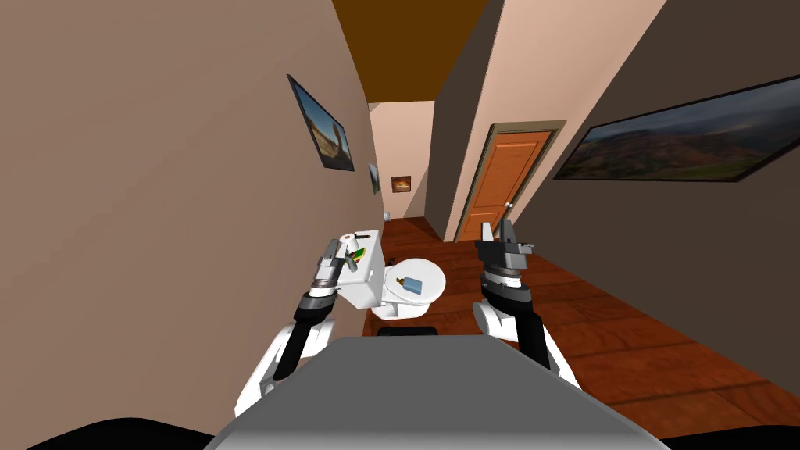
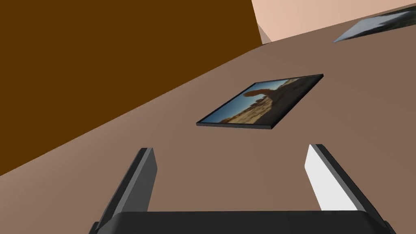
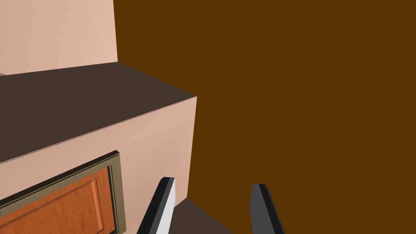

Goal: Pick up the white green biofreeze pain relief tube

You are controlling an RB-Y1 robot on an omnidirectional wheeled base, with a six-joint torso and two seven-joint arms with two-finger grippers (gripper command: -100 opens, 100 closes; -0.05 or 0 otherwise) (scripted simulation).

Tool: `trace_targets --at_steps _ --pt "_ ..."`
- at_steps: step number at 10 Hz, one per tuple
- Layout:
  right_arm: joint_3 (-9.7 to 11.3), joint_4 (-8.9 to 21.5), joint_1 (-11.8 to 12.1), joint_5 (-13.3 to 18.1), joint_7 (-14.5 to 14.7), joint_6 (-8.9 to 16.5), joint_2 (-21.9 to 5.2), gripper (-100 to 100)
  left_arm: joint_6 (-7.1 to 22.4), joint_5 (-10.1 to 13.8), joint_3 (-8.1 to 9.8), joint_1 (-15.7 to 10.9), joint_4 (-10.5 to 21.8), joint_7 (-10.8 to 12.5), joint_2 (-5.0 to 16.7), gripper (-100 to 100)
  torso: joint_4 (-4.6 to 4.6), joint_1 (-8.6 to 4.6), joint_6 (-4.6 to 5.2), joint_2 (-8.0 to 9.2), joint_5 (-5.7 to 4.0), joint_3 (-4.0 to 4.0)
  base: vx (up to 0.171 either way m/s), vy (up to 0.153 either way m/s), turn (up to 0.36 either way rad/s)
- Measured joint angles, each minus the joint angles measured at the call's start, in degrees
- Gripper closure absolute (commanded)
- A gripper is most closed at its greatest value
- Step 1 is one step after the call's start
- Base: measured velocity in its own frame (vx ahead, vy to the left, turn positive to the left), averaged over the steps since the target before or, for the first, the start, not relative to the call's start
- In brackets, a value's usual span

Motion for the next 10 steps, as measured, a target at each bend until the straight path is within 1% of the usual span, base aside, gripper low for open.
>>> trace_targets --at_steps 2,4,5,7,8,9,10 --pt "0.00 0.00 0.00 0.00 0.00 0.00 0.00 0 0.14 -2.21 0.16 0.65 1.55 -1.00 2.32 -100 0.00 -0.09 -0.01 -0.01 -0.02 -0.01 -0.030 0.035 -0.006" --pt "0.00 0.00 0.00 0.00 0.00 0.00 0.00 0 0.78 -4.53 0.39 0.55 3.45 -2.12 5.01 -100 -0.01 -0.15 0.00 -0.03 -0.03 -0.02 -0.028 0.017 -0.007" --pt "0.00 0.00 0.00 0.00 0.00 0.00 0.00 0 0.96 -5.60 0.68 0.95 4.39 -2.66 6.53 -100 -0.01 -0.19 -0.01 -0.03 -0.04 -0.02 -0.025 0.004 -0.001" --pt "0.00 0.00 0.00 0.00 0.00 0.00 0.01 0 1.93 -7.87 1.21 0.41 6.87 -3.67 9.92 -100 -0.01 -0.25 0.00 -0.06 -0.05 -0.03 -0.022 -0.007 -0.009" --pt "0.01 0.00 0.00 0.00 0.00 0.00 0.01 0 2.34 -8.96 1.54 1.01 7.45 -4.22 11.66 -100 -0.01 -0.28 -0.01 -0.06 -0.06 -0.03 -0.015 -0.018 -0.006" --pt "0.01 0.00 0.00 0.00 0.00 0.00 0.01 0 2.94 -10.10 1.76 1.05 8.22 -4.73 13.47 -100 -0.02 -0.31 0.00 -0.08 -0.07 -0.05 -0.015 -0.024 -0.010" --pt "0.01 0.00 0.00 0.00 0.00 0.00 0.01 0 3.15 -11.28 1.91 0.78 9.84 -5.44 15.04 -100 -0.02 -0.33 0.00 -0.09 -0.07 -0.05 -0.017 -0.022 -0.016"
